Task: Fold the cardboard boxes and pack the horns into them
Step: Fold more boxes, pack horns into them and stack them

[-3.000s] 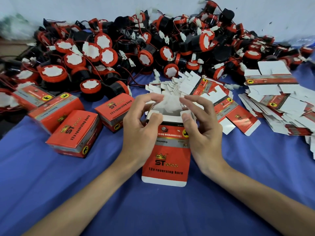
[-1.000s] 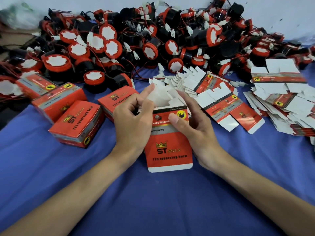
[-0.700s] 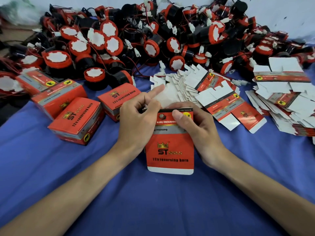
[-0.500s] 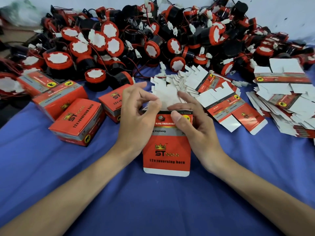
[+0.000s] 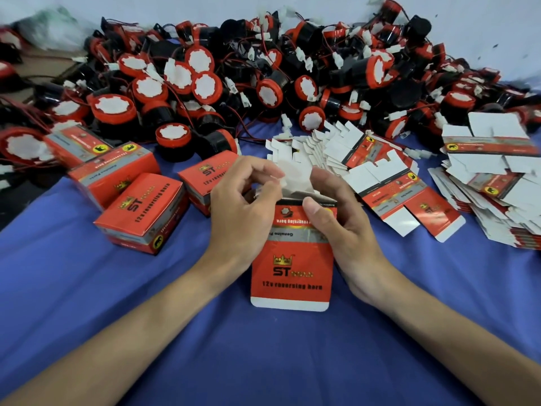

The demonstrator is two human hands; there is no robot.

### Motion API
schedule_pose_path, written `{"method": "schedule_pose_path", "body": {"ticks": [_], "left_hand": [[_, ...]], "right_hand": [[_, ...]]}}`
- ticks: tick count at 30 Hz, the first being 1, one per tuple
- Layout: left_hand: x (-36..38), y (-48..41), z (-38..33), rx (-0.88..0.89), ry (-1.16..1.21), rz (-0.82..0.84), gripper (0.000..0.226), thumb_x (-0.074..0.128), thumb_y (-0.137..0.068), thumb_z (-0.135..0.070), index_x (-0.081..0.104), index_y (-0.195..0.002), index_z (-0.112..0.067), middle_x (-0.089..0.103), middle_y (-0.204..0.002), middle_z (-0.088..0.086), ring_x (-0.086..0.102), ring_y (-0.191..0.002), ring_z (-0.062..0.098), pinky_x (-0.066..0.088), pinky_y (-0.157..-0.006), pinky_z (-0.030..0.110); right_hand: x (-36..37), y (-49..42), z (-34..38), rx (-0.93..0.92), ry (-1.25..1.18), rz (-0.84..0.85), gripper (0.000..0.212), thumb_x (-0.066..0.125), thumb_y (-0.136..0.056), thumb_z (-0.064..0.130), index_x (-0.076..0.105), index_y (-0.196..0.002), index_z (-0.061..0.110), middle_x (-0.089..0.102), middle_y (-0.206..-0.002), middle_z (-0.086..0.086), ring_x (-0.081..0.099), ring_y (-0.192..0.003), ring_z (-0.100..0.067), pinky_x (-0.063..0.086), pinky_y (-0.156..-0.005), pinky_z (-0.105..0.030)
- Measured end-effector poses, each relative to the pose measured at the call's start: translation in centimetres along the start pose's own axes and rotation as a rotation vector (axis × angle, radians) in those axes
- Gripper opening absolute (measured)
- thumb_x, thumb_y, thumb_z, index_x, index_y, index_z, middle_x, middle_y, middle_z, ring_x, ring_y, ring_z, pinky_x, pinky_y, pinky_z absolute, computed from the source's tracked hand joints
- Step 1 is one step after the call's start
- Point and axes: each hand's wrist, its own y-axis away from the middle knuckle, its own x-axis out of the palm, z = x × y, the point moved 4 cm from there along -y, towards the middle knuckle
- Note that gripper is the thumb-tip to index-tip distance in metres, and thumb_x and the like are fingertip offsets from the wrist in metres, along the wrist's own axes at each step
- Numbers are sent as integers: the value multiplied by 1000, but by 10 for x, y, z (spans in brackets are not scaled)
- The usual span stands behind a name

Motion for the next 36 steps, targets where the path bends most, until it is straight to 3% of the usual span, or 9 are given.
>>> {"method": "schedule_pose_path", "body": {"ticks": [4, 9, 16, 19, 22, 26, 30, 33, 36], "left_hand": [[1, 1, 2, 1, -15, 5, 19, 49, -80, -15, 68, -81, -12, 66, -84, -3, 62, -81, 11, 47, -72, 23], [4, 1, 5, -39, 3, 47, 24, 46, -81, -18, 67, -69, -18, 68, -73, 0, 64, -72, 20, 51, -67, 32], [4, 6, -1, 179, -113, 37, 19, 53, -87, -15, 63, -74, -6, 58, -103, -1, 57, -92, 2, 43, -82, 15], [4, 3, -1, 134, -28, 45, 9, 57, -87, -20, 56, -96, -21, 52, -116, 6, 59, -104, 14, 49, -88, 27], [9, -5, 2, 30, 62, 148, 12, 56, -87, -26, 59, -94, -16, 66, -97, 5, 66, -85, 14, 52, -73, 23], [12, -30, 4, -15, 59, 142, 21, 58, -93, -21, 62, -78, -8, 65, -70, -6, 64, -66, 7, 50, -63, 20], [12, -59, 11, -88, 218, 209, 17, 54, -96, -20, 60, -82, -14, 64, -75, -6, 64, -69, 10, 52, -66, 24], [19, -54, 21, -39, 57, 293, 7, 61, -93, -22, 57, -87, -20, 65, -74, -12, 65, -68, 4, 50, -62, 17], [19, -46, 26, 65, -60, 209, 21, 64, -88, -25, 57, -95, -8, 64, -83, -7, 63, -72, 1, 49, -65, 15]], "right_hand": [[-2, 0, -2, 35, -37, -20, 37, 66, -76, 31, 59, -110, 44, 64, -108, 24, 65, -101, -6, 52, -77, -20], [0, 1, -1, -5, -11, -10, 34, 64, -79, 30, 60, -110, 43, 57, -129, -1, 66, -99, -4, 52, -73, -16], [-4, -1, 2, -56, -4, 37, 42, 61, -83, 23, 54, -123, 30, 60, -113, 28, 63, -102, 1, 52, -76, -18], [-3, 0, 5, -78, 1, 43, 26, 59, -86, 20, 57, -112, 25, 66, -99, 21, 66, -90, -1, 52, -72, -18], [-1, -3, 6, -59, 16, -4, 10, 65, -87, 24, 60, -95, 19, 66, -86, 8, 66, -79, -11, 55, -67, -25], [0, -29, 15, -65, 42, -58, 2, 61, -90, 20, 62, -88, 21, 66, -92, 0, 66, -87, -24, 57, -75, -39], [1, -58, 11, -24, -54, -136, 7, 59, -95, 24, 62, -88, 23, 66, -93, -3, 67, -82, -23, 58, -72, -38], [-3, -64, 1, -20, -38, -171, 14, 57, -96, 23, 64, -83, 25, 66, -86, 1, 65, -79, -20, 55, -71, -36], [-5, -63, -4, -14, -13, -135, 15, 60, -94, 21, 64, -79, 25, 65, -84, 2, 64, -78, -18, 55, -69, -33]]}}
